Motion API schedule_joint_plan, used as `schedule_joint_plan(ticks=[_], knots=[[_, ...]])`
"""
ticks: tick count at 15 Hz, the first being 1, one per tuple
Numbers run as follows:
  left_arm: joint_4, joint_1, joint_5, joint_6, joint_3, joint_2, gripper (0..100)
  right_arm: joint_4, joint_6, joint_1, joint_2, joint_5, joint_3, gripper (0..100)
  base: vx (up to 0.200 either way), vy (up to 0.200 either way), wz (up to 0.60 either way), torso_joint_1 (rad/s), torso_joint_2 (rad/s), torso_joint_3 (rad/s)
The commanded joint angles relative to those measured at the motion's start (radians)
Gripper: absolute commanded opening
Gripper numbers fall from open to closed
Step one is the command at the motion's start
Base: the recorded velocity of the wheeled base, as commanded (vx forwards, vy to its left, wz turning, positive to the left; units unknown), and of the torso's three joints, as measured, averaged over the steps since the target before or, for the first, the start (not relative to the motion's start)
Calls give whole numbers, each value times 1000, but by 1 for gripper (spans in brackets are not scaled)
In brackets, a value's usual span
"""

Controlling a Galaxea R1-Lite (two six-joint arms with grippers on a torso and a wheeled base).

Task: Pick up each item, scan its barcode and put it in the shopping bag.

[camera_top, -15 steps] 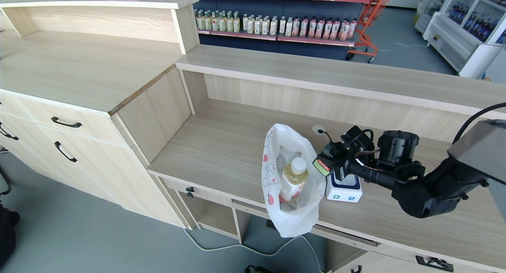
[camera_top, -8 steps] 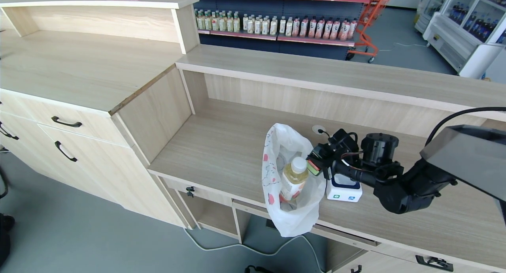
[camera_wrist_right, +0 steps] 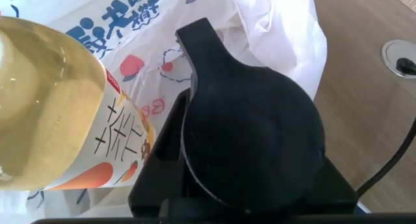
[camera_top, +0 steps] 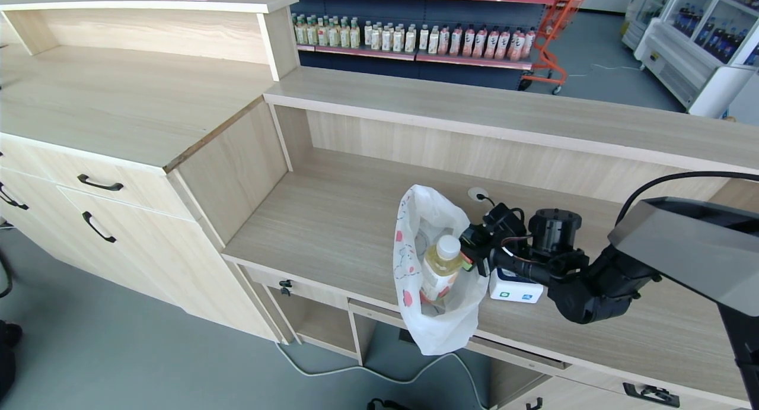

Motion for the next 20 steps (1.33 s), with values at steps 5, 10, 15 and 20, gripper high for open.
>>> schedule_joint_plan(ticks=[5, 10, 15, 20], knots=[[0, 0, 0, 0, 0, 0, 100, 7, 9, 2, 31, 20, -5, 0, 0, 0, 0, 0, 0, 0], [0, 0, 0, 0, 0, 0, 100, 8, 10, 0, 37, 22, -7, 0, 0, 0, 0, 0, 0, 0], [0, 0, 0, 0, 0, 0, 100, 3, 30, -1, 28, 25, -7, 100, 0, 0, 0, 0, 0, 0], [0, 0, 0, 0, 0, 0, 100, 109, 24, -30, -176, 25, 27, 100, 0, 0, 0, 0, 0, 0]])
